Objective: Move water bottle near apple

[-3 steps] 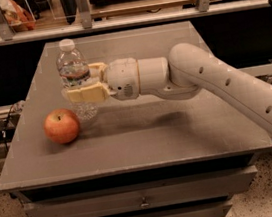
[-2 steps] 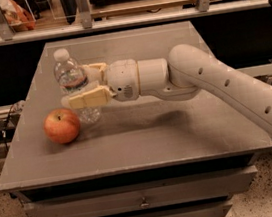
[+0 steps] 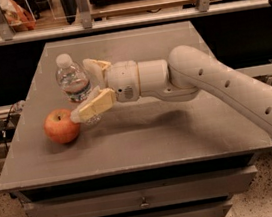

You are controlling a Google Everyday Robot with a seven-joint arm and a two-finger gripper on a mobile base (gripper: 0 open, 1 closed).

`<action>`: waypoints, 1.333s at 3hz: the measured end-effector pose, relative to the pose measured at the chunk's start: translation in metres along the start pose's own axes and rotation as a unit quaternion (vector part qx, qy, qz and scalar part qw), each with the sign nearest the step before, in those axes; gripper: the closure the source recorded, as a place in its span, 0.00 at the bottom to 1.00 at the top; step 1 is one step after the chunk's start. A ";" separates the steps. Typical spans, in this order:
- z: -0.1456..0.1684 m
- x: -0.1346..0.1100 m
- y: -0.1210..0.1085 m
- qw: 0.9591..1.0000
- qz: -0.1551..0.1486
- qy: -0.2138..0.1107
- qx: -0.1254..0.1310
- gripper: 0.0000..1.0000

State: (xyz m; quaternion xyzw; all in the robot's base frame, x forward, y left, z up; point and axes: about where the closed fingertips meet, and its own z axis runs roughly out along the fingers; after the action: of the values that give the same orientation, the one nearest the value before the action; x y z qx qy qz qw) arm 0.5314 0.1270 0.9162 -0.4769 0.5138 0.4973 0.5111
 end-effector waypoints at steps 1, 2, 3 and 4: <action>-0.004 0.001 -0.003 1.000 -0.001 0.003 0.007 0.00; -0.005 0.001 -0.005 1.000 -0.002 0.004 0.009 0.00; -0.024 0.000 -0.014 0.999 -0.010 0.015 0.034 0.00; -0.087 -0.005 -0.036 0.994 -0.032 0.045 0.090 0.00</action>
Offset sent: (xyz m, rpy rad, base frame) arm 0.0125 -0.0159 -0.0031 -0.0165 -0.0037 -0.0483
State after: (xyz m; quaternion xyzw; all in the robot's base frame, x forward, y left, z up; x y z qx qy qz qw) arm 0.5629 0.0379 0.9186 -0.4670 0.5631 0.4103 0.5445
